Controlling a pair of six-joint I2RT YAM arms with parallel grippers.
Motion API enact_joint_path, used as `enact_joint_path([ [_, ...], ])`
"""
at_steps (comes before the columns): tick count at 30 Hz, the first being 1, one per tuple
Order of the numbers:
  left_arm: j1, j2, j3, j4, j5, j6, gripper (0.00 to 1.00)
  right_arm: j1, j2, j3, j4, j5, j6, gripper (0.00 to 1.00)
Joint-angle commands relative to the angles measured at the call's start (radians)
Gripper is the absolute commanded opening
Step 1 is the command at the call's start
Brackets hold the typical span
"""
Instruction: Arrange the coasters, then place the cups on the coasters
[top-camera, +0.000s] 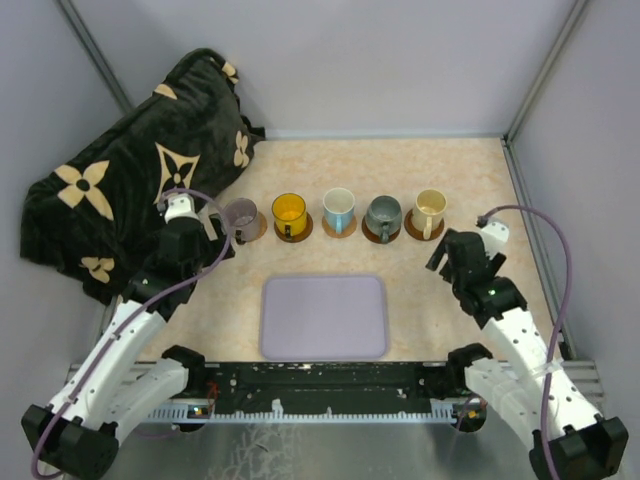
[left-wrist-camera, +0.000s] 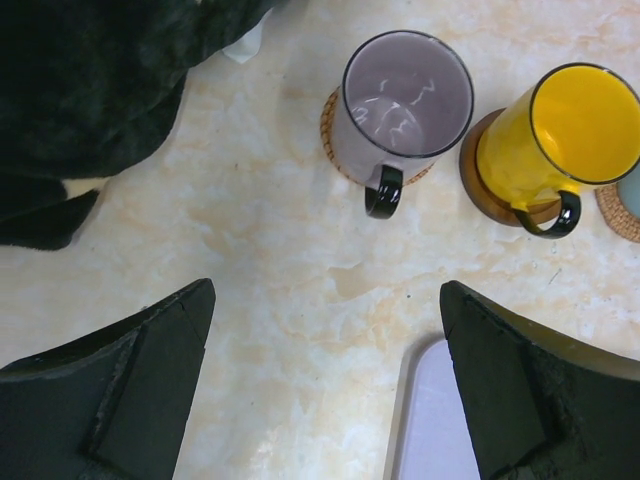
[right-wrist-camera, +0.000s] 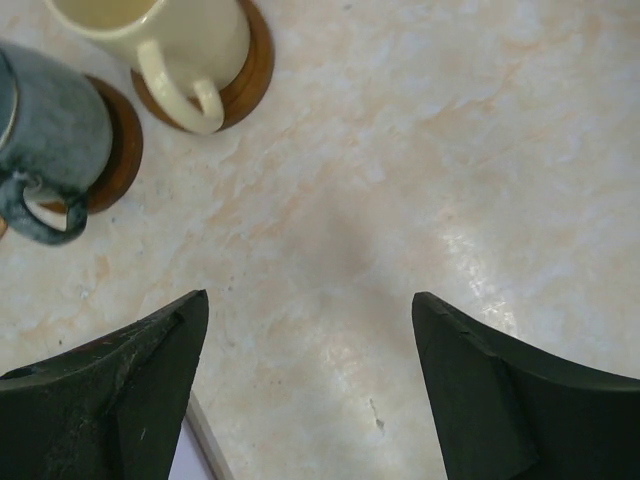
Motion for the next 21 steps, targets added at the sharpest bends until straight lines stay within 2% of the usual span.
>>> enact_joint_path([
  [1,0.007,-0.041,0.044,-0.117,-0.051,-0.060,1.00,-0.147,-0.030,0.070,0.050,-0.059,-0.095,0.84],
  [5,0.006,-0.069,0.068,-0.202,-0.106,-0.091,1.00,-0.269,-0.065,0.077,0.040,-0.106,-0.138,0.84],
  [8,0.007,-0.113,0.083,-0.253,-0.167,-0.121,1.00,-0.317,-0.102,0.080,0.026,-0.101,-0.149,0.84],
  [14,0.007,-0.226,0.138,-0.362,-0.260,-0.154,1.00,-0.325,-0.203,0.099,-0.012,-0.009,-0.131,0.85],
  [21,0.007,-0.249,0.187,-0.419,-0.302,-0.160,1.00,-0.324,-0.270,0.118,-0.058,0.005,-0.136,0.85],
])
